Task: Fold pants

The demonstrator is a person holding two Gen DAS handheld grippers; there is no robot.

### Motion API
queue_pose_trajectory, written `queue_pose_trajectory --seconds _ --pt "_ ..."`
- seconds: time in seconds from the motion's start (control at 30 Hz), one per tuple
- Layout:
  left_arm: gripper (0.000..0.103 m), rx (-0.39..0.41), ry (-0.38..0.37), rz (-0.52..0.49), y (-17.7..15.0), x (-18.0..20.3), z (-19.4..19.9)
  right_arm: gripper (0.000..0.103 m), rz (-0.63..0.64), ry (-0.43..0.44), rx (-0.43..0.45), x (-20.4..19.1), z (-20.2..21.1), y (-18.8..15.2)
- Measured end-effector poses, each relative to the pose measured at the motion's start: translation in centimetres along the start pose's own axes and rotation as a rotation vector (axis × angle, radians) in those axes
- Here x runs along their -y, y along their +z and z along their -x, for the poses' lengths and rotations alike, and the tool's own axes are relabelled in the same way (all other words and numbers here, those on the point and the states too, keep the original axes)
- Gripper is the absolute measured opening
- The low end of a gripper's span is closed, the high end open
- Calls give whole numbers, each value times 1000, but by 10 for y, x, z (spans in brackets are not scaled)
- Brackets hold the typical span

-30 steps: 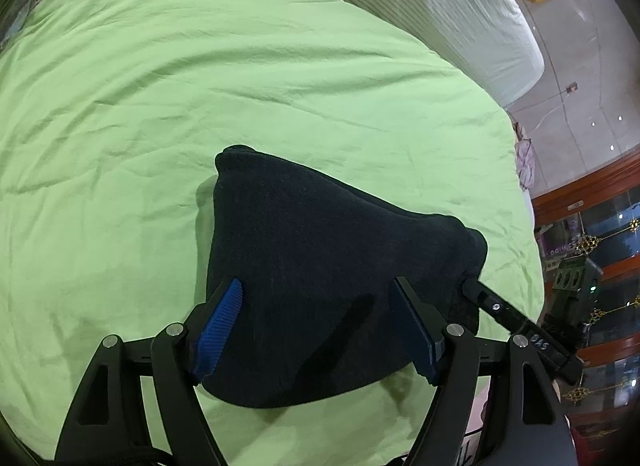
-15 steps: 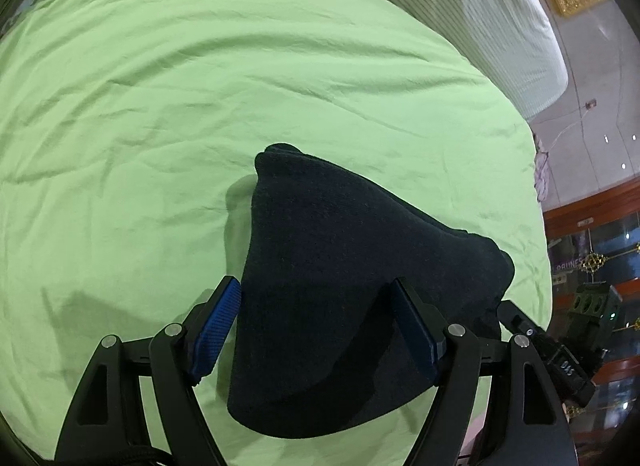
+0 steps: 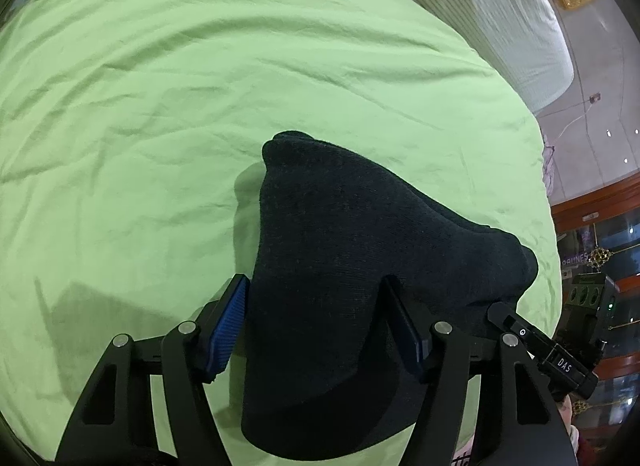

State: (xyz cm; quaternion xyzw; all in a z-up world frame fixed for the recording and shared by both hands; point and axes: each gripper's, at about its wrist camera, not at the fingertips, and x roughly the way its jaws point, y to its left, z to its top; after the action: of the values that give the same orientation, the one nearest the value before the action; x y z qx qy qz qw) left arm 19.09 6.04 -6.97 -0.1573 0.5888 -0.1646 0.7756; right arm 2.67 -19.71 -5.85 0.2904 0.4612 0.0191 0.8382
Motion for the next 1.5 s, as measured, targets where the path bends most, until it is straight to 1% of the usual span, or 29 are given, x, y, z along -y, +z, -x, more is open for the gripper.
queue_pose_trajectory --seconds 0.07,0.13,0.2,0.37,0.4,0.47,0.57,0.6,0.67,0.77,0.87,1.03,1.2,1.23,1.27,1.3,1.33,1.4,1.5 --pt "74 10 37 -10 -3 6 3 69 2 19 -11 -2 -3 0" --pt "77 2 56 -14 -7 11 3 68 13 17 -17 -6 -6 0" --pt "77 -12 58 -22 -13 15 1 67 13 14 -17 -8 -7 1" --pt "76 3 88 -64 -22 20 6 67 27 2 -23 -12 -10 1" --pt "74 4 90 -68 -22 20 6 67 33 -2 -26 -12 -10 2" --pt "67 7 87 -75 -22 21 8 66 46 -14 -29 -13 -10 3" --pt "57 19 82 -97 -24 25 14 61 60 -20 -31 -16 -8 3" --pt "56 23 82 -104 -24 26 15 58 66 -20 -31 -18 -8 3" --pt "48 46 80 -120 -27 28 22 56 79 -18 -29 -21 -6 3" --pt "41 64 84 -135 -31 30 28 53 90 -9 -23 -23 -3 5" --pt "37 82 94 -147 -32 29 37 51 103 -5 -11 -29 2 6" --pt "33 109 105 -155 -34 30 54 49 122 13 8 -40 10 9" --pt "28 148 143 -182 -40 32 75 48 139 22 25 -50 15 11" --pt "25 160 152 -189 -41 33 81 48 144 25 28 -53 16 12" --pt "19 175 158 -198 -42 35 86 47 147 30 30 -55 16 13" --pt "15 191 151 -209 -45 36 92 46 152 39 34 -58 16 13" --pt "15 212 145 -223 -48 41 101 45 163 56 37 -64 16 13" --pt "15 236 156 -248 -50 47 110 44 193 39 51 -71 17 12" --pt "15 225 149 -247 -52 46 112 41 205 -2 53 -76 13 15"
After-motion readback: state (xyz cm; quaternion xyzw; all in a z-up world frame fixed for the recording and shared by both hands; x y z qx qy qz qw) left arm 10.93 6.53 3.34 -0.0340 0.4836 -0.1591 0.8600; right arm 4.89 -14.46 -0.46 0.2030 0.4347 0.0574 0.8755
